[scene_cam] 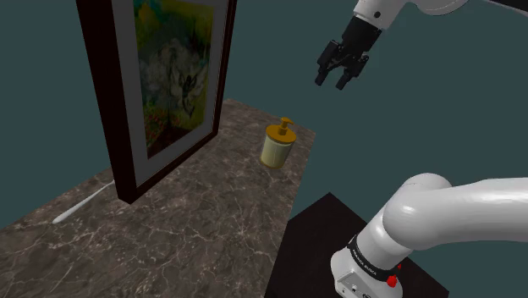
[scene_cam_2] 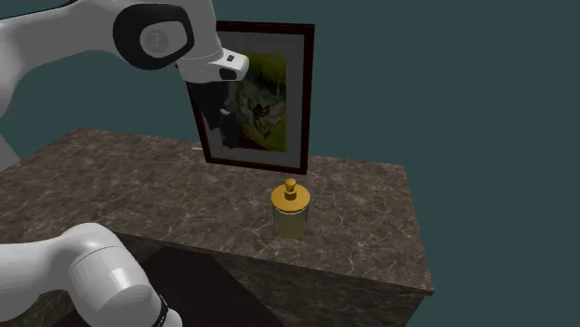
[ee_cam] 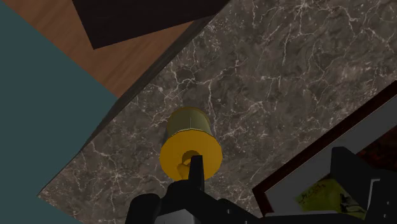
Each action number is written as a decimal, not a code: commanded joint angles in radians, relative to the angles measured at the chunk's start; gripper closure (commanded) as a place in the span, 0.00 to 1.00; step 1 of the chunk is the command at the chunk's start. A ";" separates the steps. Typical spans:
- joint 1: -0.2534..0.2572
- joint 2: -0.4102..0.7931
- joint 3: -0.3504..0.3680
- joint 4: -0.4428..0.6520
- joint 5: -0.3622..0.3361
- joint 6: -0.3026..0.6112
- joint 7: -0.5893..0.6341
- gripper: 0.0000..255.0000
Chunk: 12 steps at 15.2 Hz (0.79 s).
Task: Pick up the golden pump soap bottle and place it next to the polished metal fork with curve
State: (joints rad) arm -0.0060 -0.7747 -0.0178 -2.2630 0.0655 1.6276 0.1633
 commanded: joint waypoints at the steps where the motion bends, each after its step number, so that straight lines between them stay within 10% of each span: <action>1: 0.000 0.000 0.000 0.000 0.000 0.000 0.000 0.00; 12: -0.028 0.244 -0.045 -0.109 -0.057 0.344 -0.074 0.00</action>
State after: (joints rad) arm -0.0319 -0.5519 -0.0609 -2.3608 0.0122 1.9382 0.0921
